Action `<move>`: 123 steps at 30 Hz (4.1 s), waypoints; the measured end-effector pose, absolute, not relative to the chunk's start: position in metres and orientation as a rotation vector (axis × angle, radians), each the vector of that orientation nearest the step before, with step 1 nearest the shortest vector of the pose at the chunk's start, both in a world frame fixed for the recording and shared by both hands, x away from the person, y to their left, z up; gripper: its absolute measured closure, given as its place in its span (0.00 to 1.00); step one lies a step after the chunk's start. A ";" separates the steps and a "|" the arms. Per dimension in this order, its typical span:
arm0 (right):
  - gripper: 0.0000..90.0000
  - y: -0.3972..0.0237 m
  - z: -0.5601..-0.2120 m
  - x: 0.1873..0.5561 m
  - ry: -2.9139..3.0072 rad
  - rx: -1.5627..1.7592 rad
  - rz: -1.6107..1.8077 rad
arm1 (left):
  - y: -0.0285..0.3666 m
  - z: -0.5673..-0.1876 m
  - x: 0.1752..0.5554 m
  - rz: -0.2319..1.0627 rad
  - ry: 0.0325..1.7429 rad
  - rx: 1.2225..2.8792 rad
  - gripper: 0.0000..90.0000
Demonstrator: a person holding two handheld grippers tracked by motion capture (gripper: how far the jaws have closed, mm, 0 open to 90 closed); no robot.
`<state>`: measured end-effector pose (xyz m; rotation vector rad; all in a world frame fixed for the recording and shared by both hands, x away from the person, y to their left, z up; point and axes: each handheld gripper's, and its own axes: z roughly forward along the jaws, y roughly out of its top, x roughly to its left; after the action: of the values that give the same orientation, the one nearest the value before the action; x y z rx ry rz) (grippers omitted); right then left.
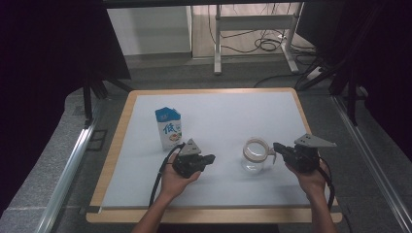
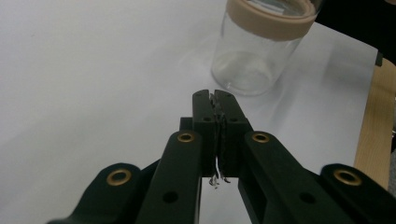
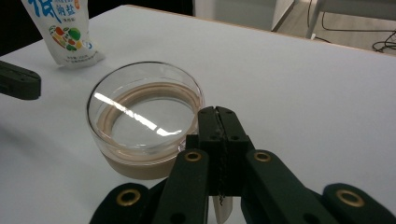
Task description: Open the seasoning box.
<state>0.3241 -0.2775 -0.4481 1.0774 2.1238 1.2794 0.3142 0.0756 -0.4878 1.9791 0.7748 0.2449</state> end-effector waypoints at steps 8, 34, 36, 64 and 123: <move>1.00 -0.278 -0.449 0.324 2.122 1.079 1.283 | 0.055 -0.479 0.322 0.246 0.740 1.972 0.99; 1.00 -0.279 -0.450 0.324 2.124 1.076 1.280 | -0.002 -0.459 0.342 0.218 0.644 2.014 1.00; 1.00 -0.279 -0.450 0.324 2.125 1.076 1.283 | -0.004 -0.459 0.343 0.216 0.643 2.016 1.00; 0.63 -0.264 -0.497 0.279 2.263 0.977 1.274 | -0.021 -0.437 0.348 0.194 0.599 2.001 1.00; 0.52 -0.202 -0.518 0.274 2.381 0.828 1.331 | 0.093 -0.472 0.297 0.292 0.748 1.922 0.40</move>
<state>0.2740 -0.2019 -0.5185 0.8278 2.3811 1.3308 0.2974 0.0931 -0.4723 1.9220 0.7482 0.2916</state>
